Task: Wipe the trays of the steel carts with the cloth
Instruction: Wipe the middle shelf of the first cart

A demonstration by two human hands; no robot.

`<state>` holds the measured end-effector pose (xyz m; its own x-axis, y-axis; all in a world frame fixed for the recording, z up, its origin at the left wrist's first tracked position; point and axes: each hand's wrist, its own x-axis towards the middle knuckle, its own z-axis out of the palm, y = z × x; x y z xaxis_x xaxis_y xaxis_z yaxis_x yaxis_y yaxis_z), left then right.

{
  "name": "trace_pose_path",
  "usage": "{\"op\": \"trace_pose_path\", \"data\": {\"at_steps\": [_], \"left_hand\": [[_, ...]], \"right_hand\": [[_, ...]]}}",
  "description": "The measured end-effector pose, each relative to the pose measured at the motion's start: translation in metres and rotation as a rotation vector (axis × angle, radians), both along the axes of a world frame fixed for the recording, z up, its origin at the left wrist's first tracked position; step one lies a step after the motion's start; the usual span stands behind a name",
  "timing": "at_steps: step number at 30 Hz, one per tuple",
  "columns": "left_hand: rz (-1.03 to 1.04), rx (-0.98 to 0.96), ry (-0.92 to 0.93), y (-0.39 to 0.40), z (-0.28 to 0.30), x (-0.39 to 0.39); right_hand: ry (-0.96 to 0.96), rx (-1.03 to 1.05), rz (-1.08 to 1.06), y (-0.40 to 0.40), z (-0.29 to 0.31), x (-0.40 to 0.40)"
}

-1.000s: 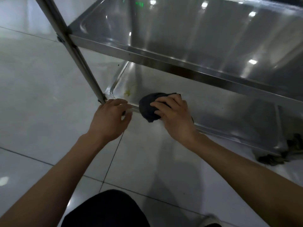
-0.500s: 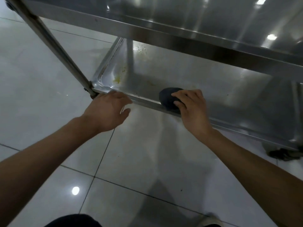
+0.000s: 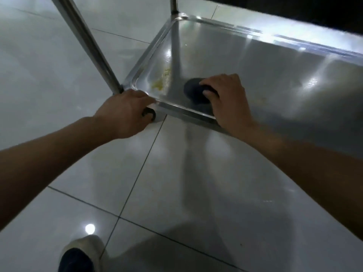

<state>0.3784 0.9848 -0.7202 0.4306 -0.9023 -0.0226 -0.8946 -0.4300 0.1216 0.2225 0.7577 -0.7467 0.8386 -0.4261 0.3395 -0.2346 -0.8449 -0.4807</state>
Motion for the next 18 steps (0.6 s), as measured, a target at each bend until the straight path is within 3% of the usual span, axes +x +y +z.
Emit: {"op": "trace_pose_path", "data": {"at_steps": [4, 10, 14, 18], "left_hand": [[0.061, -0.011, 0.014, 0.004, -0.022, 0.018], [-0.009, -0.029, 0.045, 0.006, -0.039, 0.031], [-0.018, -0.028, 0.023, 0.007, -0.057, 0.042], [0.012, -0.050, 0.017, 0.016, -0.065, 0.044]], "right_hand": [[0.041, -0.033, -0.092, 0.018, -0.010, 0.017], [0.241, 0.055, -0.478, 0.054, -0.035, 0.038], [0.155, 0.252, -0.443, 0.065, -0.045, 0.046], [0.310, 0.039, -0.291, 0.052, -0.043, 0.038]]}}
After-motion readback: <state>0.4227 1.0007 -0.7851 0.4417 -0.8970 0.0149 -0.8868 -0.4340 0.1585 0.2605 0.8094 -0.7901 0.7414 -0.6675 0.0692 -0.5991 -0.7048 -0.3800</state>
